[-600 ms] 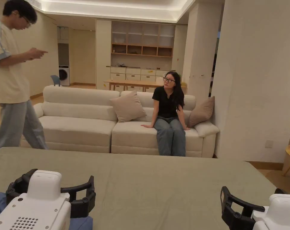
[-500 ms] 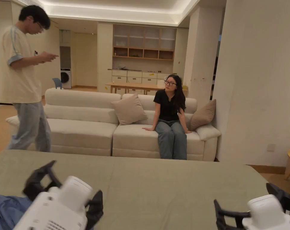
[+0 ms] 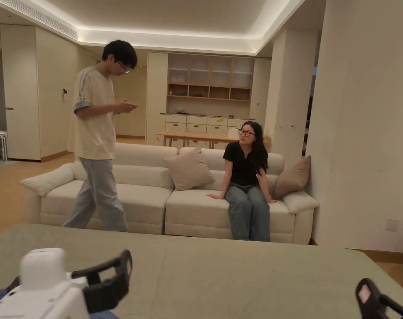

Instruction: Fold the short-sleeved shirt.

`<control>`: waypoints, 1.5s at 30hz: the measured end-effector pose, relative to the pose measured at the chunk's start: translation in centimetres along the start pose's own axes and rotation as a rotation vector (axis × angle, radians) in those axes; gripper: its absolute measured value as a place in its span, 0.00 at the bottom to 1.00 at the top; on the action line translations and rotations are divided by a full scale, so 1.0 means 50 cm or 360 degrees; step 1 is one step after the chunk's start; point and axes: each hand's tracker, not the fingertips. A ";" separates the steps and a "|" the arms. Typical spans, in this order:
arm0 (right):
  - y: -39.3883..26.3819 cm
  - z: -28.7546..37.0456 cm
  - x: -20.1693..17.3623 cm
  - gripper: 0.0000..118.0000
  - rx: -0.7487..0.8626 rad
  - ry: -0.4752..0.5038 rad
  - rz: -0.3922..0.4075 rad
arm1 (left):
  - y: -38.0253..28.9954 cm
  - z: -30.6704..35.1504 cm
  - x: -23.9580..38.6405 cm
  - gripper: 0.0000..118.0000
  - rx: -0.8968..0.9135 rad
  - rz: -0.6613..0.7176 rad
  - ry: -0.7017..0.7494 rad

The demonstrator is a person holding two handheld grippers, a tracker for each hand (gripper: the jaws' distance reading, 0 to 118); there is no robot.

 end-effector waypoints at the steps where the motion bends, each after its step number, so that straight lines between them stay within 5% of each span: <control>1: -0.003 0.009 -0.002 1.00 0.0035 -0.0077 -0.0058 | -0.004 0.010 -0.005 1.00 0.0073 0.0015 -0.0023; 2: -0.010 0.018 -0.014 1.00 0.0017 -0.0153 -0.0058 | -0.008 0.014 -0.003 1.00 0.0117 -0.0114 0.0014; 6: -0.021 -0.017 -0.031 1.00 -0.0174 -0.0027 0.0489 | -0.033 0.009 0.064 1.00 0.0028 -0.0771 0.0099; 8: -0.028 -0.020 -0.040 1.00 -0.0192 0.0009 0.0654 | -0.038 0.007 0.085 1.00 -0.0033 -0.0893 0.0129; 11: -0.037 -0.023 -0.056 1.00 -0.0286 0.0069 0.0732 | -0.052 0.004 0.085 1.00 -0.0109 -0.0864 0.0117; 27: -0.038 -0.025 -0.065 1.00 -0.0253 0.0024 0.0724 | -0.043 0.001 0.079 1.00 -0.0068 -0.0708 0.0056; 32: -0.034 -0.035 -0.057 1.00 -0.0331 0.0036 0.0653 | -0.053 -0.001 0.086 1.00 -0.0006 -0.0813 0.0077; 45: -0.037 -0.031 -0.066 1.00 -0.0317 0.0014 0.0718 | -0.048 -0.008 0.087 1.00 -0.0036 -0.0779 0.0090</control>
